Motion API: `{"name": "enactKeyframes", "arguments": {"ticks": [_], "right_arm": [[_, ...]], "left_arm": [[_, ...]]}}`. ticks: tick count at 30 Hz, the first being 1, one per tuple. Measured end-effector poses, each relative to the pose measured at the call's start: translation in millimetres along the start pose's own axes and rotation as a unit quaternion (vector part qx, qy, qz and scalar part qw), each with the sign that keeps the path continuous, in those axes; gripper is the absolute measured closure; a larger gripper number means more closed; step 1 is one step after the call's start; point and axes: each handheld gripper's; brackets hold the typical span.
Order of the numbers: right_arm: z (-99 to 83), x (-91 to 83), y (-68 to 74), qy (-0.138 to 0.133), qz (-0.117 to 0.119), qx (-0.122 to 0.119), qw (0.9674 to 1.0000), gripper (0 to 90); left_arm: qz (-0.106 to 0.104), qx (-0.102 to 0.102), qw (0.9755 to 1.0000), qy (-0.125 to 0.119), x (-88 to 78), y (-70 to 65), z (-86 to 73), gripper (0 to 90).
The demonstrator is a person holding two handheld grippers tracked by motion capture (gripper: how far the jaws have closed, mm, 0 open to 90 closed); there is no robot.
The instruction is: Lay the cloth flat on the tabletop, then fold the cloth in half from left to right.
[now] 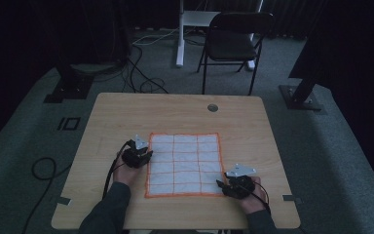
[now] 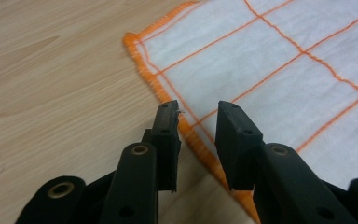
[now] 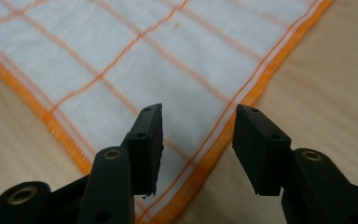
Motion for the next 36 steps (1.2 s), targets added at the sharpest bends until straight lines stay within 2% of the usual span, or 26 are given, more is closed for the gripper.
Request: {"name": "enactKeyframes", "arguments": {"ticks": [1,5,11,19,21,31,36], "right_arm": [[3.6,-2.2,-2.5,-0.019,-0.005,0.005,0.9998,52.6],[9.5,-0.7,-9.6,-0.032,-0.017,0.016,0.9992,52.5],[16.8,6.1,-18.1,-0.039,-0.027,0.026,0.9985,52.7],[17.4,12.5,-25.7,-0.043,-0.034,0.038,0.9977,52.3],[17.3,12.4,-25.8,-0.046,-0.035,0.039,0.9976,52.2],[15.6,11.5,-29.0,-0.054,-0.039,0.047,0.9967,51.7],[14.3,11.3,-30.6,-0.055,-0.043,0.05,0.9963,51.7]], "left_arm": [[0.0,-0.003,1.0,-0.003,-3.0,1.0,-1.8,68.8],[-0.001,-0.017,0.9998,-0.011,-13.7,1.7,-9.2,65.5],[-0.003,-0.039,0.9989,-0.025,-28.8,-2.5,-19.8,62.6],[-0.021,-0.048,0.9972,-0.053,-39.0,-17.2,-23.2,60.8],[-0.022,-0.043,0.9974,-0.053,-40.5,-19.7,-23.0,60.5],[-0.023,-0.063,0.9964,-0.052,-47.3,-22.4,-27.9,59.1],[-0.021,-0.063,0.9965,-0.052,-48.0,-24.3,-28.9,58.8]]}}
Point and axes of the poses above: each handheld gripper's, and its own axes: x roughly forward along the jaws, z roughly out of its top, y roughly to its left, and after that the axes turned 9 degrees about x, right-handed
